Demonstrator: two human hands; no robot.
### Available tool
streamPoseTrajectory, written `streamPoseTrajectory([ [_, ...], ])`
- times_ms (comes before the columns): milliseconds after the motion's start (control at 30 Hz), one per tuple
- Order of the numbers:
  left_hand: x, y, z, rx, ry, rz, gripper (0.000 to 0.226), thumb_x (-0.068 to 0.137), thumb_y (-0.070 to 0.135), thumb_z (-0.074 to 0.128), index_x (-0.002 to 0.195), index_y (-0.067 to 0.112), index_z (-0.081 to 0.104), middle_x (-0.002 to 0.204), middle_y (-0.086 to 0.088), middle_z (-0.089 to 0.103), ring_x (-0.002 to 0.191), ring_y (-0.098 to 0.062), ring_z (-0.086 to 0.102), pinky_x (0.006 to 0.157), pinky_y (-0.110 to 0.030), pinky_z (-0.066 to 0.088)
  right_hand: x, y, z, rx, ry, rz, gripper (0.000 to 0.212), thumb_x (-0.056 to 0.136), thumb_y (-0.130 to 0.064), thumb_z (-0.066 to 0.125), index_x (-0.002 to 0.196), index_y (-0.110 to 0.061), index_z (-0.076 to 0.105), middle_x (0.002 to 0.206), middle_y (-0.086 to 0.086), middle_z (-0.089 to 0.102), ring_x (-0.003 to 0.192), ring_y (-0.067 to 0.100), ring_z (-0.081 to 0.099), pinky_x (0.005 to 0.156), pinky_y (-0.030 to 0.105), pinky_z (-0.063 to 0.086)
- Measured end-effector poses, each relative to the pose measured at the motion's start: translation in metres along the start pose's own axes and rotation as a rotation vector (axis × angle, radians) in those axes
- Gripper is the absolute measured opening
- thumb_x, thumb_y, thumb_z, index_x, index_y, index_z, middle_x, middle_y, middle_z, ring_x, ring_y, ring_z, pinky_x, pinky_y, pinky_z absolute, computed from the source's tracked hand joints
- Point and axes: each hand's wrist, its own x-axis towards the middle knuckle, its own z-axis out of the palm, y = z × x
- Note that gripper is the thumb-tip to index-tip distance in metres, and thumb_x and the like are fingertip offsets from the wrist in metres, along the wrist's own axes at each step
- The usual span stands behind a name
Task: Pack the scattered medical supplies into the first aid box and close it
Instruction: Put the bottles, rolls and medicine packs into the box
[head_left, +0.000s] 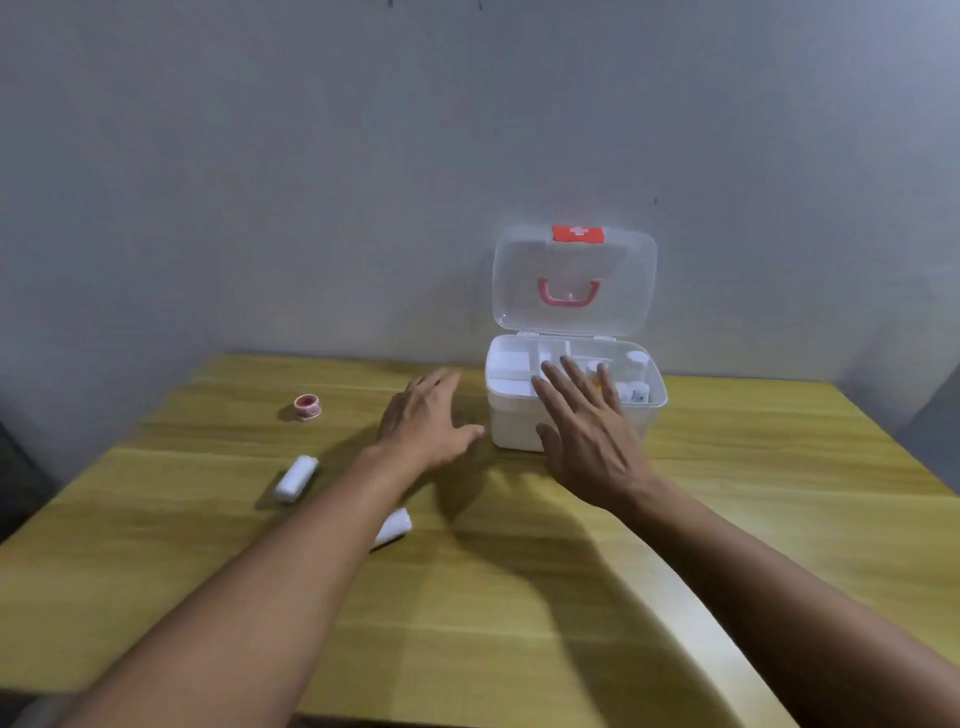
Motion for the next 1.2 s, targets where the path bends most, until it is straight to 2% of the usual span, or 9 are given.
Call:
streamPoseTrajectory([
  [133,-0.016,-0.038,-0.007,-0.029,-0.052,-0.194,0.049,0.077,0.040,0.068,0.122,0.022,0.062,0.129,-0.008,0.062,0.119,-0.030,0.056,0.094,-0.037,0.048,-0.002,-0.009,0.006,0.016,-0.057,-0.008,0.058,0.084,-0.022,0.061,0.137,-0.005,0.044,0.142,0.015,0.050,0.137,0.034,0.040,0.115,0.053,0.025],
  [500,-0.025,-0.054,0.008,-0.149,-0.069,-0.146,0.062,0.078,0.038,0.071,0.135,0.022,0.051,0.141,-0.004,0.052,0.131,-0.026,0.048,0.104,-0.035,0.042,-0.006,-0.009,0.012,0.054,0.026,0.003,0.064,0.075,-0.018,0.067,0.135,-0.006,0.047,0.136,0.011,0.057,0.131,0.032,0.047,0.113,0.052,0.030],
  [633,-0.016,-0.051,0.016,-0.116,-0.051,-0.100,0.014,0.079,0.027,0.069,0.091,0.020,0.068,0.103,-0.005,0.068,0.103,-0.029,0.062,0.079,-0.033,0.048,-0.007,-0.008,0.014,0.078,0.034,-0.001,0.064,0.076,-0.021,0.064,0.136,-0.007,0.047,0.136,0.009,0.057,0.131,0.030,0.047,0.114,0.051,0.029],
  [700,-0.010,-0.059,0.013,-0.131,-0.010,-0.155,0.009,0.080,0.022,0.067,0.086,0.017,0.070,0.096,-0.007,0.071,0.095,-0.029,0.064,0.074,-0.033,0.048,-0.006,-0.007,0.016,0.082,0.035,-0.003,0.063,0.077,-0.024,0.062,0.136,-0.008,0.047,0.136,0.008,0.057,0.131,0.029,0.047,0.114,0.050,0.028],
  [800,0.003,-0.084,0.004,0.018,0.077,-0.222,0.018,0.080,0.031,0.070,0.092,0.018,0.070,0.111,-0.009,0.064,0.108,-0.029,0.055,0.090,-0.038,0.046,-0.006,-0.006,0.018,0.082,0.048,-0.002,0.064,0.075,-0.025,0.062,0.135,-0.008,0.047,0.135,0.008,0.058,0.131,0.028,0.048,0.114,0.049,0.028],
  [933,0.021,-0.123,-0.009,0.190,0.107,-0.340,0.023,0.078,0.035,0.072,0.098,0.023,0.070,0.135,-0.008,0.049,0.132,-0.033,0.033,0.112,-0.047,0.024,-0.006,-0.006,0.020,0.086,0.073,-0.007,0.064,0.074,-0.024,0.066,0.134,-0.008,0.048,0.133,0.009,0.058,0.128,0.028,0.049,0.115,0.047,0.025],
  [1000,0.025,-0.138,-0.012,0.133,0.078,-0.408,0.019,0.077,0.030,0.073,0.094,0.022,0.069,0.135,-0.009,0.048,0.134,-0.035,0.031,0.110,-0.048,0.026,-0.006,-0.007,0.020,0.090,0.089,-0.004,0.065,0.073,-0.023,0.068,0.133,-0.007,0.050,0.131,0.009,0.059,0.127,0.029,0.051,0.115,0.046,0.025],
  [1100,0.028,-0.144,-0.012,-0.036,0.050,-0.389,0.013,0.075,0.022,0.075,0.085,0.015,0.069,0.108,-0.013,0.066,0.114,-0.036,0.053,0.091,-0.036,0.043,-0.007,-0.008,0.019,0.083,0.096,-0.001,0.066,0.071,-0.021,0.070,0.132,-0.007,0.050,0.130,0.010,0.060,0.126,0.029,0.051,0.114,0.047,0.025],
  [1200,0.031,-0.135,-0.010,-0.081,0.067,-0.359,0.014,0.075,0.018,0.075,0.087,0.010,0.071,0.100,-0.012,0.071,0.106,-0.035,0.056,0.085,-0.033,0.045,-0.007,-0.007,0.019,0.079,0.075,-0.011,0.066,0.073,-0.021,0.068,0.134,-0.006,0.048,0.133,0.009,0.058,0.130,0.029,0.049,0.115,0.049,0.025],
])
